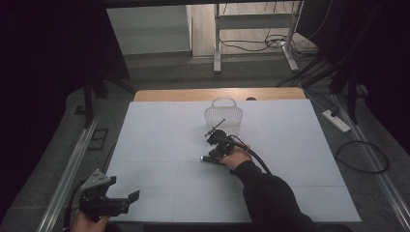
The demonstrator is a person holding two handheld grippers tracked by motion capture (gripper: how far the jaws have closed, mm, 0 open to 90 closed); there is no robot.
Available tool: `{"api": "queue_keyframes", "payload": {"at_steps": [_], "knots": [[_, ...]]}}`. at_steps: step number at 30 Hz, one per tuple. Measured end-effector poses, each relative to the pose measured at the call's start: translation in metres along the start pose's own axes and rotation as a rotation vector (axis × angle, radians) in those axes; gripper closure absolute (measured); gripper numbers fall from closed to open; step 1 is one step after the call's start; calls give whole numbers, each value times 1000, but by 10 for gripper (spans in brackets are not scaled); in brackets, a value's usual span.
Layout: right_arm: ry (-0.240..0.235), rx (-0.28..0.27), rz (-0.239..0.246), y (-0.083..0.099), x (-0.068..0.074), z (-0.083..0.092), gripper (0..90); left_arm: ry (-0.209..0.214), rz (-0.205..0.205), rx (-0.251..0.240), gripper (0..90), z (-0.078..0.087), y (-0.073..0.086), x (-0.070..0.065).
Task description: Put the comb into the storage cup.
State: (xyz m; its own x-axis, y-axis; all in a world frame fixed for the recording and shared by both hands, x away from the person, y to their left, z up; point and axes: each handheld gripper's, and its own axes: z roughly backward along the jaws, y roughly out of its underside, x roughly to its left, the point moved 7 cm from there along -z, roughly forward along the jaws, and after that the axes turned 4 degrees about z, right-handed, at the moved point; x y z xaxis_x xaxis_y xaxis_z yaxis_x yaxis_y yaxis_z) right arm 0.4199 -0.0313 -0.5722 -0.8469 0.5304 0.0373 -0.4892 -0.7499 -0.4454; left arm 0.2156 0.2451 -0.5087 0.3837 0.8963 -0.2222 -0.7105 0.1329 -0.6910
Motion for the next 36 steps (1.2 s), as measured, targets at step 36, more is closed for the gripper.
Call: {"api": "queue_keyframes", "payload": {"at_steps": [36], "knots": [[-49,42,48,41,44,20,893,-3,5,8,14,-1,0,0]]}}
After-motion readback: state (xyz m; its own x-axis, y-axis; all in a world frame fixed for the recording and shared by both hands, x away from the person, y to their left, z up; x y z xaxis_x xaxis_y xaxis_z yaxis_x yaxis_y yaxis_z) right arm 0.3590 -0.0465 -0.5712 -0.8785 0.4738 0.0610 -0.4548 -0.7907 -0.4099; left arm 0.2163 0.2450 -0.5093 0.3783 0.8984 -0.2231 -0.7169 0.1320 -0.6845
